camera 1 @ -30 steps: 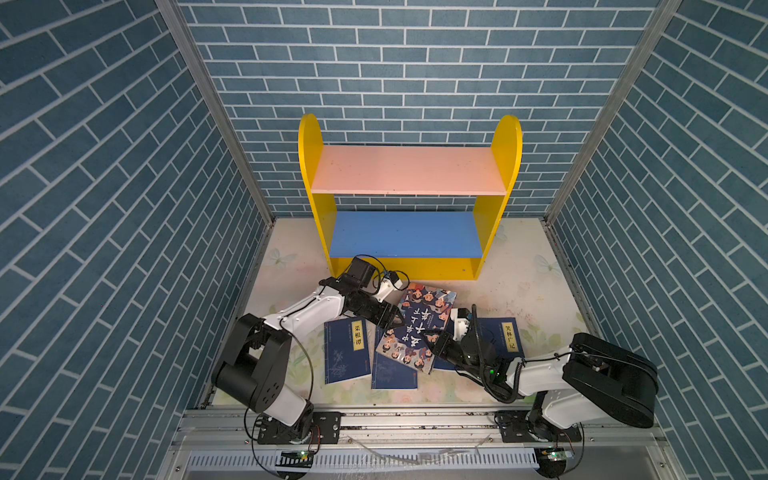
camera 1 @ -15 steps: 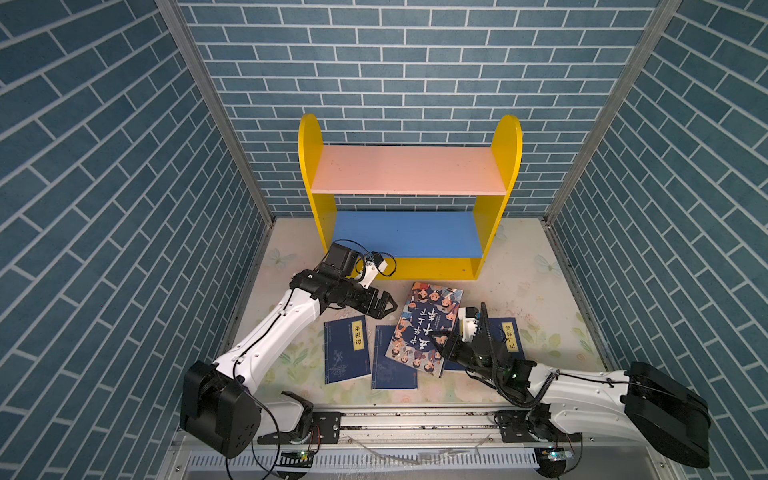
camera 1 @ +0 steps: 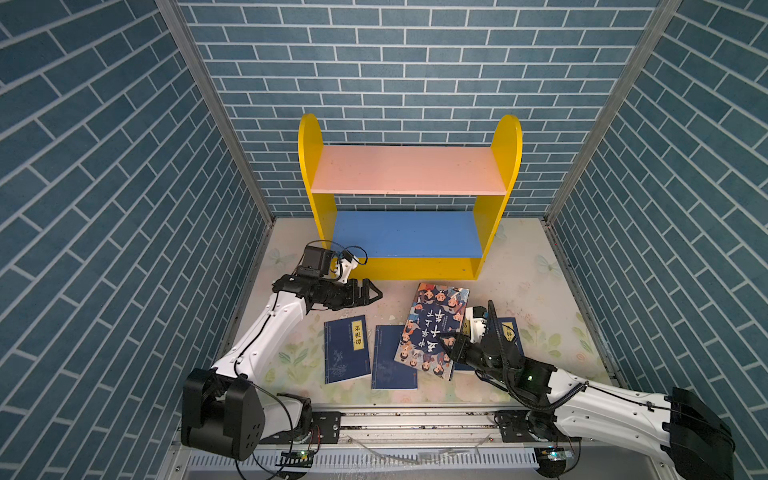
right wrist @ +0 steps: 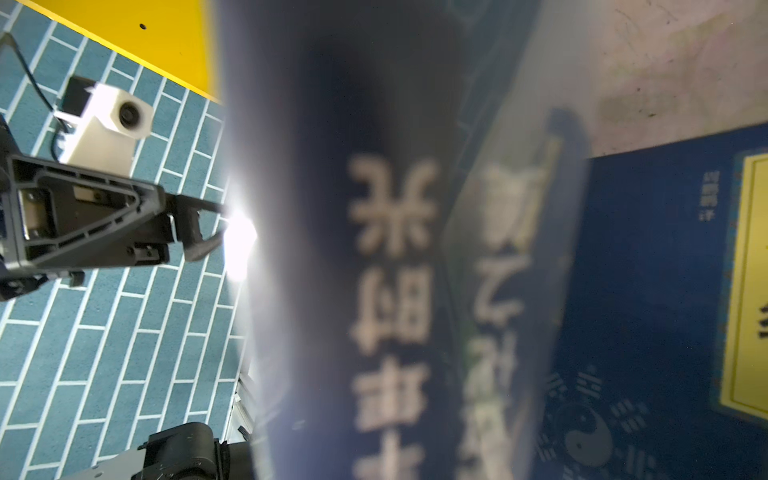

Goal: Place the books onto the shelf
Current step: 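Lift the wrapped book upright with the right gripper while the left gripper withdraws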

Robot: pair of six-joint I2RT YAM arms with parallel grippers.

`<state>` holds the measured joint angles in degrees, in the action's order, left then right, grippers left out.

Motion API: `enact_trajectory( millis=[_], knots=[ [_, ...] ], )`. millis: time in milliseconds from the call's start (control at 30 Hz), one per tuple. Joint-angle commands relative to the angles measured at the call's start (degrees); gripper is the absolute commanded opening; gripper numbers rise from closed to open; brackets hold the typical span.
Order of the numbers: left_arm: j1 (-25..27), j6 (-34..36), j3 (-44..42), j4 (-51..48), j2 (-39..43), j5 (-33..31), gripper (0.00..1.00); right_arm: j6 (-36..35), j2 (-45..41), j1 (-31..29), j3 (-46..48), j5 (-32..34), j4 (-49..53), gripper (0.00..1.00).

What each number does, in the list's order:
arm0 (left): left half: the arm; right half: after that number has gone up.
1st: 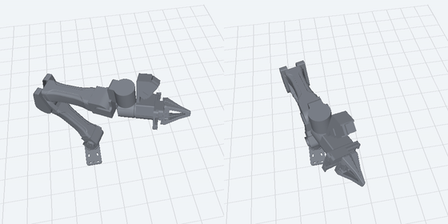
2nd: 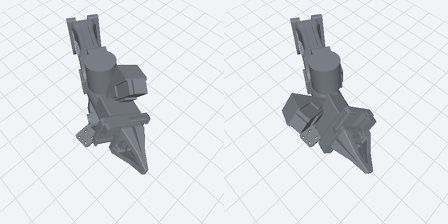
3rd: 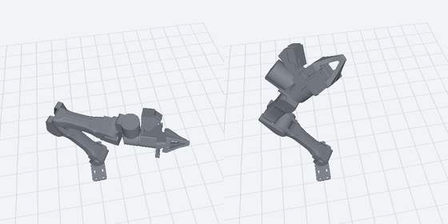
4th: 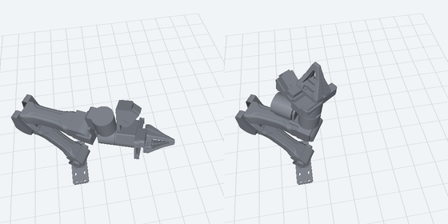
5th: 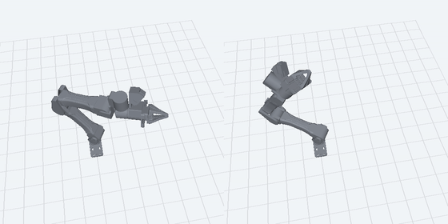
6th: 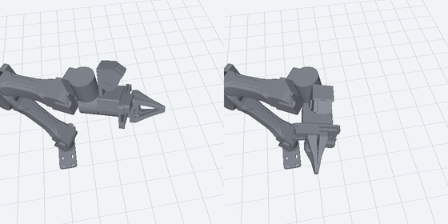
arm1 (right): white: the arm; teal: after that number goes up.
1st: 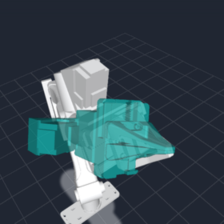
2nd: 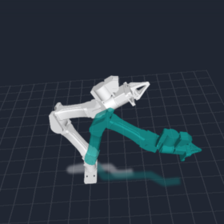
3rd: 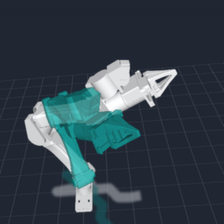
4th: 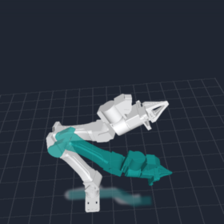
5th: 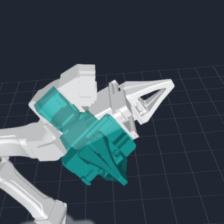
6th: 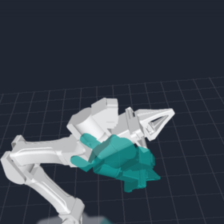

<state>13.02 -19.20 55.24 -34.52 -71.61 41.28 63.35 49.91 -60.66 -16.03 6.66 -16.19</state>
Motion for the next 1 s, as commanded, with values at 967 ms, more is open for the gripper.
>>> enact_trajectory(
  millis=[967],
  knots=[
    [-6.4,-20.2,-4.4,12.2,13.8,0.7,1.0,-4.7,4.4,4.3,-24.2,2.7,-9.9,0.0]
  ],
)
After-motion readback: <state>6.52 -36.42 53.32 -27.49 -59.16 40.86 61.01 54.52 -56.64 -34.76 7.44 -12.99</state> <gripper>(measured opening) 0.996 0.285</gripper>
